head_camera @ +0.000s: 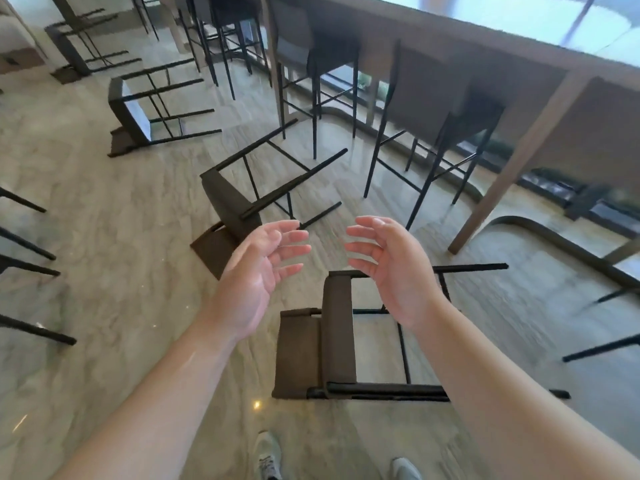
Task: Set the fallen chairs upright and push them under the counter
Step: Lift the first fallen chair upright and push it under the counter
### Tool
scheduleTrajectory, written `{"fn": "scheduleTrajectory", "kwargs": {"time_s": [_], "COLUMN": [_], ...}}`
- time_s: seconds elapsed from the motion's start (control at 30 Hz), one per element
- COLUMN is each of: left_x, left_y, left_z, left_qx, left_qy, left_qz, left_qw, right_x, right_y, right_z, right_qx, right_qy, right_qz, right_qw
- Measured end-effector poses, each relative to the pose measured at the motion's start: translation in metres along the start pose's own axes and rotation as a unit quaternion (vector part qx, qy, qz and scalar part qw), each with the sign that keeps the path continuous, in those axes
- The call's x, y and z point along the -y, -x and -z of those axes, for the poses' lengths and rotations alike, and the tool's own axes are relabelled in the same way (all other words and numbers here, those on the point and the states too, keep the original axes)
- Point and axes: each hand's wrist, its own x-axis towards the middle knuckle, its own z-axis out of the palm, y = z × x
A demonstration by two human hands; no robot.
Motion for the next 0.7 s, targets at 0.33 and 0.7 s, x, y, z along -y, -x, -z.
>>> {"fn": "scheduleTrajectory", "kwargs": {"time_s": [0.33, 0.7], "left_x": [-0.008, 0.015], "left_y": [-0.032, -0.057], "left_z": [0.103, 0.119], "left_qx": [0.133, 0.168], "left_qy": [-0.041, -0.012], "left_qz": [0.024, 0.089], "left_qw": [0.990, 0.982], "right_x": [-0.047, -0.077], "right_y": [0.001, -0.006], "right_z": [-0.097, -0.098], "right_qx": [-0.120, -0.194], "right_qy": [0.014, 0.002], "right_qz": [0.019, 0.001], "right_qw": [0.993, 0.981]}}
